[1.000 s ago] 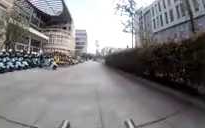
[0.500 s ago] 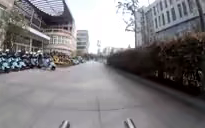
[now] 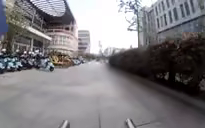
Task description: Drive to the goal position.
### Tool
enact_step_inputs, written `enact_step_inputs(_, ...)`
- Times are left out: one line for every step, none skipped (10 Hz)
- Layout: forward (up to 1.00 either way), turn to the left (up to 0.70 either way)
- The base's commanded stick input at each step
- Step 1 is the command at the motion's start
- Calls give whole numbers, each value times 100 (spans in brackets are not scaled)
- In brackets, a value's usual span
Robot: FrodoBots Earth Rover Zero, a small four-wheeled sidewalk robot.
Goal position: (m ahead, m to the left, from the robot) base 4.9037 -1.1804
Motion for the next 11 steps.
enact_step_inputs(70,0)
enact_step_inputs(70,0)
enact_step_inputs(70,0)
enact_step_inputs(70,0)
enact_step_inputs(70,0)
enact_step_inputs(70,0)
enact_step_inputs(70,0)
enact_step_inputs(70,0)
enact_step_inputs(70,0)
enact_step_inputs(70,0)
enact_step_inputs(70,-10)
